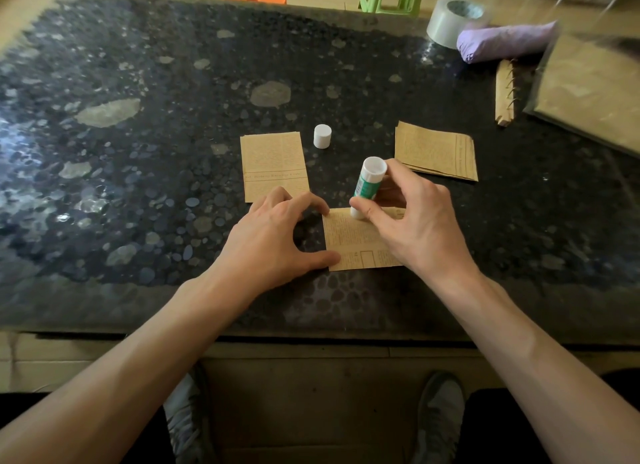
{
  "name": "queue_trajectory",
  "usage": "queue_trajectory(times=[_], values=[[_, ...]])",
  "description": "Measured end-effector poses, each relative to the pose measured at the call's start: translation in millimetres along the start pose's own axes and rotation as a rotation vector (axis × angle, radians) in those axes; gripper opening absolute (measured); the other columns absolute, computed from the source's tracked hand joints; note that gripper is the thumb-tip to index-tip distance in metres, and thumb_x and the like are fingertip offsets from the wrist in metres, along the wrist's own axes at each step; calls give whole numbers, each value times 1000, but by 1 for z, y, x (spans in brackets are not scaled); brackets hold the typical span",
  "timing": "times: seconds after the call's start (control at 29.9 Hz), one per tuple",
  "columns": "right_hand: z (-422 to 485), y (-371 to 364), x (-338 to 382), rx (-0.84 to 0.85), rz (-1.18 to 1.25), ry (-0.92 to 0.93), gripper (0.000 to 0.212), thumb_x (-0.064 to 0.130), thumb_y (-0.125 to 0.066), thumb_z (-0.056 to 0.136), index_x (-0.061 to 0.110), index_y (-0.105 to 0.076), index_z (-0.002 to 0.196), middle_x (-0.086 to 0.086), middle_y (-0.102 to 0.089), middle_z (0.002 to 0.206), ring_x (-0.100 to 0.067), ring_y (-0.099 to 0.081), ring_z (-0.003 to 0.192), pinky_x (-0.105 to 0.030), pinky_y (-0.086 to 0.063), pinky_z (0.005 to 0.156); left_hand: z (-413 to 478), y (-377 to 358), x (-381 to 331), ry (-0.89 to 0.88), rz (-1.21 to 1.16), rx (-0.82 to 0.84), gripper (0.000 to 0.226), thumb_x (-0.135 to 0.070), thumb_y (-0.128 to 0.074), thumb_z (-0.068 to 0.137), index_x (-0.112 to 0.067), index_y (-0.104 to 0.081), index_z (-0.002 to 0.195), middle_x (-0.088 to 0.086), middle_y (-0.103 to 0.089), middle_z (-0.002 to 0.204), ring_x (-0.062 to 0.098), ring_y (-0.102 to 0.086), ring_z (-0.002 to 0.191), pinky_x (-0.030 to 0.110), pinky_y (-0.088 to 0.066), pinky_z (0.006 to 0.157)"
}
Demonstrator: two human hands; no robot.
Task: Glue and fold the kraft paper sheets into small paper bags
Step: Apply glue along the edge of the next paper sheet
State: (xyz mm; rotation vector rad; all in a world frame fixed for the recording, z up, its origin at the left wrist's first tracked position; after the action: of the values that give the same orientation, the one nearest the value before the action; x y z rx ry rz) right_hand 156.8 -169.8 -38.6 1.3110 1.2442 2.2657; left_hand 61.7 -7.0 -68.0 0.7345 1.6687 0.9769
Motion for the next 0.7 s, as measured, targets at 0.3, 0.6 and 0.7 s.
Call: queue_trajectory(times=[0.3, 0.6, 0.7], values=[[-3, 4, -4, 4, -32, 6, 29, 36, -76, 94, 20, -59, 113, 14, -63, 106, 1, -60, 95, -4, -46, 76, 0, 0, 0, -2, -7, -1, 66, -71, -73, 70, -52, -47, 128, -15, -42, 111, 7, -39, 108, 30, -38, 81], [-3, 5, -10, 45, -35, -19, 29, 27, -74, 95, 19, -59, 120, 11, -64, 110, -4, -60, 102, -7, -43, 80, 1, -1, 1, -3, -13, 5, 68, -71, -72, 68, -52, -48, 128, -15, -42, 111, 8, -40, 110, 31, -39, 82], [-4, 8, -11, 14, -51, -18, 29, 31, -75, 94, 19, -60, 116, 11, -64, 109, -3, -60, 99, -7, -43, 78, 1, 0, 1, -9, -17, -2, 67, -71, -73, 68, -51, -49, 128, -15, -42, 111, 8, -42, 110, 31, -40, 82]])
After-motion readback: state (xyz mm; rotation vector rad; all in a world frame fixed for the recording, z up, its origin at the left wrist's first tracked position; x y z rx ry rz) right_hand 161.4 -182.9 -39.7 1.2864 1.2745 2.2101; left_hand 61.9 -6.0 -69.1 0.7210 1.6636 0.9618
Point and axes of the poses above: each hand's wrist, its own z-axis towards the middle knuckle, its own y-axis out of the back of the hand, x = y × z, the point moved 5 cm from there along z, towards the middle knuckle
